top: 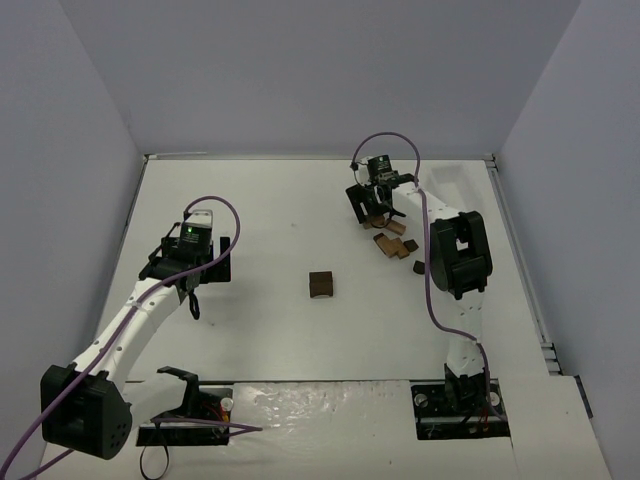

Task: Build the wood block tower

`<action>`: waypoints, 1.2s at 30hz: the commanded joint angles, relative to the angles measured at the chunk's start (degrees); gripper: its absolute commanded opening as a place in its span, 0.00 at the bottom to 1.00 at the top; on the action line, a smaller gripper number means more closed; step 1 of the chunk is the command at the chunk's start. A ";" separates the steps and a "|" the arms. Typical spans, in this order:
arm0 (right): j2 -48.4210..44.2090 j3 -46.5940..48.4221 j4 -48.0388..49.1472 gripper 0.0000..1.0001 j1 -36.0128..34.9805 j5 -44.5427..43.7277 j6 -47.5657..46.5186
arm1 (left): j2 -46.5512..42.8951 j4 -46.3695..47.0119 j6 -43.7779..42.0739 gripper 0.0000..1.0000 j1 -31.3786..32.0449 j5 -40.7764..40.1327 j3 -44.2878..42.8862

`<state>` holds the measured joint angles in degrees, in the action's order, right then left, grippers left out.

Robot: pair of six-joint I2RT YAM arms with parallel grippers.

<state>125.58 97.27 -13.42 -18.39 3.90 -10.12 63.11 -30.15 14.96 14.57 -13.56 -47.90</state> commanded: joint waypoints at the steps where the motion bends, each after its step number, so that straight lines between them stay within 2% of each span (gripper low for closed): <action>1: -1.89 0.22 1.12 0.72 0.29 -1.48 1.03 | -0.17 1.15 -0.90 0.97 0.37 -0.78 -3.08; 8: -1.92 -0.41 1.12 0.73 0.29 -1.36 1.59 | -0.18 1.06 -0.90 0.97 0.37 -0.59 -3.08; 15: -1.92 -1.65 1.12 0.68 0.46 0.22 1.85 | -0.45 0.97 -0.81 0.97 0.37 -0.59 -2.99; 18: -2.77 -2.14 1.05 0.54 0.27 0.77 1.70 | -0.62 0.97 -0.81 0.97 0.37 -0.57 -2.97; 23: -6.06 -2.61 1.12 0.15 -0.66 1.36 0.23 | -0.71 1.05 -0.81 0.97 0.37 -0.41 -3.07; 26: -9.55 -3.33 1.02 0.07 -3.55 1.92 -1.28 | -0.84 1.06 -0.90 0.97 0.37 -0.44 -3.16; 32: -15.89 -7.09 0.86 0.05 -14.25 2.95 -5.66 | -2.68 0.97 -0.94 0.97 0.33 -0.98 -2.77; 36: -18.26 -10.07 0.86 0.00 -22.33 6.26 -8.53 | -4.83 -0.88 -0.53 0.97 0.29 -1.25 -3.41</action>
<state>113.42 89.12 -13.29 -33.69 6.17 -14.30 61.44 -30.73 14.96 14.57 -13.57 -47.90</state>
